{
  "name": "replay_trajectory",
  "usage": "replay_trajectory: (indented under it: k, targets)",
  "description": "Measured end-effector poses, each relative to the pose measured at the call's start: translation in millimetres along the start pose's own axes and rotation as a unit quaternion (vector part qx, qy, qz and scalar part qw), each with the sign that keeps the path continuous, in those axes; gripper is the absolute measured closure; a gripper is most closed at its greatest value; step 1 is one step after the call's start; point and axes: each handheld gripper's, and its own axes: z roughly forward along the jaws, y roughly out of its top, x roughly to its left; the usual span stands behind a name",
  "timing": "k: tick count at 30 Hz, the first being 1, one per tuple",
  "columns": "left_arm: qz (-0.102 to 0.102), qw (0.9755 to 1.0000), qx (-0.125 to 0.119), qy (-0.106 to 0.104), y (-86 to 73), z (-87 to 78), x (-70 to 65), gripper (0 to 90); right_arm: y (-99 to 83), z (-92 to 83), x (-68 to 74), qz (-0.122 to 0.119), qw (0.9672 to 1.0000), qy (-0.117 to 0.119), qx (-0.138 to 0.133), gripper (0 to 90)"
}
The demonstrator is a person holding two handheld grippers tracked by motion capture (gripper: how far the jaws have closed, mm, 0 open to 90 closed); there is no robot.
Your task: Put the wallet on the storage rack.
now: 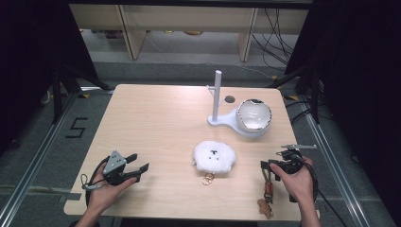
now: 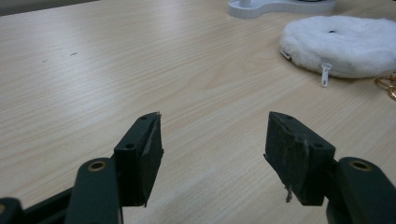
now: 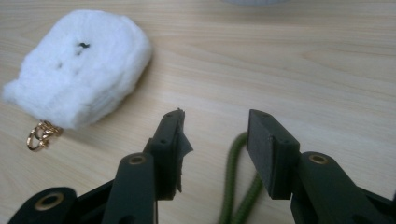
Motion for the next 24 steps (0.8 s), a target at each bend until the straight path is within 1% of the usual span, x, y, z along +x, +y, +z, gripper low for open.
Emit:
replay_trajectory:
  k: [1,2,3,4,5,6,7,8,9,10,11,12,13,14,15,16,17,18,19,20,21,22,23,24]
  targets:
    - [0.0,1.0,-0.003,0.001,-0.3,1.4,0.2,35.7,0.0,0.0,0.0,0.0,1.0,0.0,0.0,57.3]
    - [0.001,1.0,0.001,0.005,-0.1,1.8,0.2,35.6,4.1,3.3,6.7,0.003,1.0,0.0,-0.002,57.5]
    - [0.003,1.0,0.0,0.005,0.0,3.2,0.8,35.6,4.1,3.3,6.7,0.003,1.0,0.0,-0.002,57.5]
    - [0.003,0.9999,0.006,0.011,0.5,3.3,0.7,35.4,11.1,5.5,12.6,0.013,0.9998,-0.007,0.011,58.0]
    - [0.003,0.9999,0.003,0.009,0.3,4.8,1.5,35.4,11.1,5.5,12.6,0.013,0.9998,-0.007,0.011,58.0]
    - [0.006,0.9998,0.004,0.016,0.6,5.2,1.4,35.5,15.3,7.8,13.7,0.008,0.9999,-0.004,0.009,58.0]
    - [0.007,0.9998,0.003,0.018,0.4,5.5,1.5,35.4,19.8,10.4,16.3,0.011,0.9998,-0.004,0.014,57.9]
    - [0.009,0.9997,0.002,0.022,0.3,5.4,1.6,35.5,25.5,13.7,20.5,0.011,0.9996,-0.012,0.024,57.9]
    - [0.011,0.9996,0.002,0.025,0.0,4.9,1.7,35.5,25.5,13.7,20.5,0.011,0.9996,-0.012,0.024,57.9]
    - [0.013,0.9995,0.0,0.028,-0.5,4.3,2.0,35.4,28.6,14.8,23.5,0.023,0.9989,-0.014,0.037,58.0]
    - [0.012,0.9995,-0.004,0.029,-1.3,4.0,2.3,35.4,31.1,17.1,25.8,0.021,0.9991,-0.012,0.036,58.1]
    - [0.012,0.9995,-0.006,0.03,-2.0,3.3,2.7,35.4,34.0,19.6,28.8,0.025,0.9988,-0.015,0.039,58.6]
    - [0.011,0.9993,-0.002,0.035,-2.2,1.7,2.4,35.4,36.3,22.6,30.9,0.02,0.9991,-0.009,0.037,58.6]
    - [0.01,0.9994,-0.008,0.033,-2.9,1.6,2.6,35.4,38.6,26.3,35.6,0.011,0.9988,-0.033,0.036,58.6]
    - [0.011,0.9994,-0.011,0.033,-3.4,1.1,3.0,35.4,42.3,26.9,41.4,0.018,0.997,-0.044,0.061,58.6]
    - [0.012,0.9993,-0.012,0.034,-3.9,0.7,3.2,35.3,48.8,32.8,49.5,0.015,0.9959,-0.037,0.081,58.6]
    - [0.012,0.9992,-0.011,0.036,-4.2,0.3,3.5,35.3,48.8,32.8,49.5,0.015,0.9959,-0.037,0.081,58.6]
    - [0.012,0.9992,-0.014,0.035,-4.8,0.8,4.3,35.3,52.5,35.6,53.4,0.014,0.9952,-0.031,0.091,58.6]
    - [0.012,0.9992,-0.013,0.036,-5.0,0.6,4.8,35.3,56.4,38.7,57.7,0.018,0.9944,-0.03,0.099,58.7]
    - [0.013,0.9991,-0.013,0.037,-5.2,0.5,5.2,35.3,61.3,42.4,61.7,0.022,0.9931,-0.035,0.11,58.7]
    - [0.014,0.9991,-0.012,0.039,-5.3,-0.1,5.3,35.2,64.8,45.8,64.0,0.015,0.9922,-0.046,0.114,58.5]
    - [0.015,0.999,-0.01,0.04,-5.4,-0.5,5.5,35.2,68.2,48.7,65.4,0.006,0.9914,-0.047,0.122,58.5]
    - [0.014,0.999,-0.011,0.041,-5.7,-0.6,5.4,35.2,71.8,51.5,68.9,0.012,0.9895,-0.052,0.134,58.5]
    - [0.013,0.999,-0.011,0.041,-6.0,-0.8,5.2,35.2,74.5,54.0,70.8,0.009,0.9893,-0.051,0.137,58.5]
